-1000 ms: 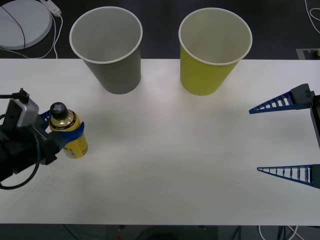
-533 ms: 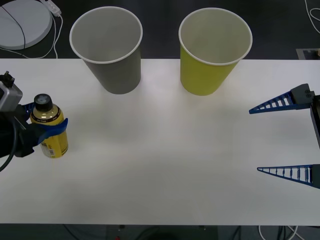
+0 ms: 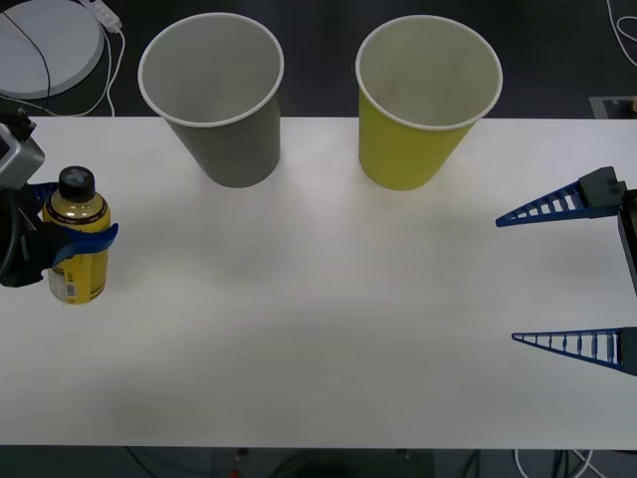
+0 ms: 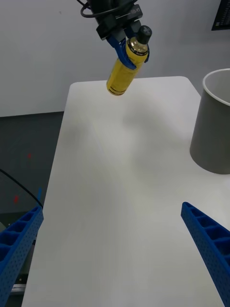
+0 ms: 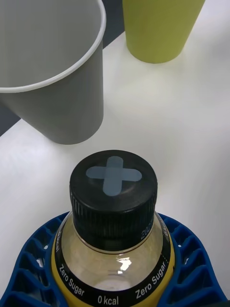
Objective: Put the can into the green bin and the plastic bottle into the gray bin
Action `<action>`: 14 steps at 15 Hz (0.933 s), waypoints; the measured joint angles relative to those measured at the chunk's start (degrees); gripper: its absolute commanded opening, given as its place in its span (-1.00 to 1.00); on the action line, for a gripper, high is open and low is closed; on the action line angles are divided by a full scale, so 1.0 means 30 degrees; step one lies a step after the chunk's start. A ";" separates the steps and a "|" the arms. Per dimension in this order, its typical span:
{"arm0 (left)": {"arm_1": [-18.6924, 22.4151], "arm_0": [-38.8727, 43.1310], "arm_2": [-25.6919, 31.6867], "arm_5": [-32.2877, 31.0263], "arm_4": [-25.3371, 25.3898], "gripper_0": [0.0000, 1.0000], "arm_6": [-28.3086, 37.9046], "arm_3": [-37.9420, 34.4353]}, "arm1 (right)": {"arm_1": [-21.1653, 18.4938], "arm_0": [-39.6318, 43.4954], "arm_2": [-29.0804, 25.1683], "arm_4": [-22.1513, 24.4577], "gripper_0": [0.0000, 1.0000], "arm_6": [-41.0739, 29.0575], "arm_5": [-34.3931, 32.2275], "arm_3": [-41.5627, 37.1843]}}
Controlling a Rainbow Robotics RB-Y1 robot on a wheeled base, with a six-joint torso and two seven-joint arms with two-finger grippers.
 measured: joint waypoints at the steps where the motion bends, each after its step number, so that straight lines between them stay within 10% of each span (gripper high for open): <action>1: 0.0287 -0.0412 -0.0004 -0.0459 0.0109 -1.00 0.0156 0.0146 | 0.0000 0.0000 0.0000 0.0000 1.00 0.0000 0.0000 0.0000; 14: 0.5111 -0.6252 -0.2886 -0.2240 0.3892 -1.00 -0.0015 0.4366 | 0.0000 0.0000 0.0000 0.0000 1.00 0.0000 0.0000 0.0000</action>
